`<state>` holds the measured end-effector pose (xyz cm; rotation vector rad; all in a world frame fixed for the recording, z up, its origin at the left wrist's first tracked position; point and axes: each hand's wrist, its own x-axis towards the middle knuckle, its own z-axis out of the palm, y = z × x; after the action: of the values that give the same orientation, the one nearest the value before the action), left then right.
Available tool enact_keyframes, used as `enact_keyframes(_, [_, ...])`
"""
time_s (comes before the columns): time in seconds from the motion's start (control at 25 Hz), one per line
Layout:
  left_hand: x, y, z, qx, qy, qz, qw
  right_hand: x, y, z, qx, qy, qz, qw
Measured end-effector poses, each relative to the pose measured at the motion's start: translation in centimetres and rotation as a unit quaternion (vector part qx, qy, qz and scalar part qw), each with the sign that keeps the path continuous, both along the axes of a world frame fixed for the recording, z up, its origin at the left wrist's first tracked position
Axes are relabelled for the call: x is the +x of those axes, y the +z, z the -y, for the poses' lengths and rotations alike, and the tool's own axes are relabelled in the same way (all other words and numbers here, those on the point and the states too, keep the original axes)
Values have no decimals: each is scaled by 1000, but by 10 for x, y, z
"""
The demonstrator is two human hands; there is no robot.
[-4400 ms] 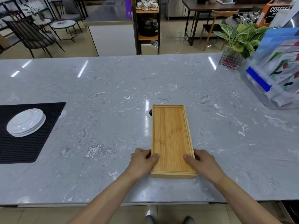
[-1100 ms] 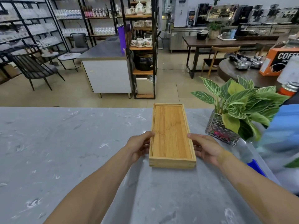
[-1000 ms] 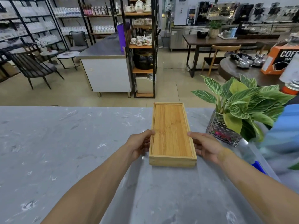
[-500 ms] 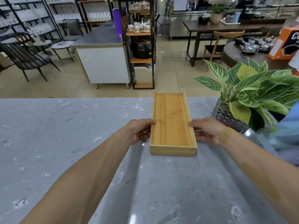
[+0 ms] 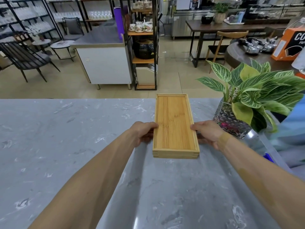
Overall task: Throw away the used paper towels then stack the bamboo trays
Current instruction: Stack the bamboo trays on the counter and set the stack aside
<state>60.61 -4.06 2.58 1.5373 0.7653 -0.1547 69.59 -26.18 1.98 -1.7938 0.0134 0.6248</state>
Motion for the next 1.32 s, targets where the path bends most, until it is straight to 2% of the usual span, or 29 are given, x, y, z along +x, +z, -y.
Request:
enact_keyframes(0.08, [-12, -3, 11, 46, 16, 18, 999, -17, -6, 5, -19, -13, 66, 998])
enact_keyframes(0.2, [-50, -21, 26, 156, -11, 86, 984, -59, -24, 28, -96, 14, 247, 964])
enact_keyframes(0.32, [-92, -44, 28, 317, -105, 115, 936, -92, -48, 52, -201, 84, 358, 908])
enact_keyframes(0.4, [-104, -54, 24, 422, -161, 117, 885, -99, -59, 59, -297, 114, 392, 863])
enact_keyframes(0.48, [-103, -60, 21, 489, -177, 130, 844, -100, -63, 58, -343, 106, 398, 844])
enact_keyframes(0.52, [-101, -62, 20, 503, -167, 137, 837, -101, -63, 56, -350, 94, 398, 843])
enact_keyframes(0.64, [-93, -65, 21, 521, -123, 143, 833, -99, -63, 49, -357, 78, 411, 835])
enact_keyframes(0.84, [-81, -69, 22, 547, -122, 151, 814, -95, -61, 42, -372, 71, 445, 812])
enact_keyframes(1.08, [-70, -67, 20, 557, -127, 149, 807, -87, -56, 38, -362, 76, 432, 822])
enact_keyframes(1.16, [-68, -62, 25, 546, -130, 131, 817, -83, -54, 38, -354, 74, 418, 834])
enact_keyframes(1.24, [-71, -55, 32, 504, -127, 130, 844, -81, -51, 37, -315, 76, 402, 856])
enact_keyframes(1.32, [-76, -47, 42, 371, -93, 174, 908, -85, -48, 35, -233, 80, 377, 893])
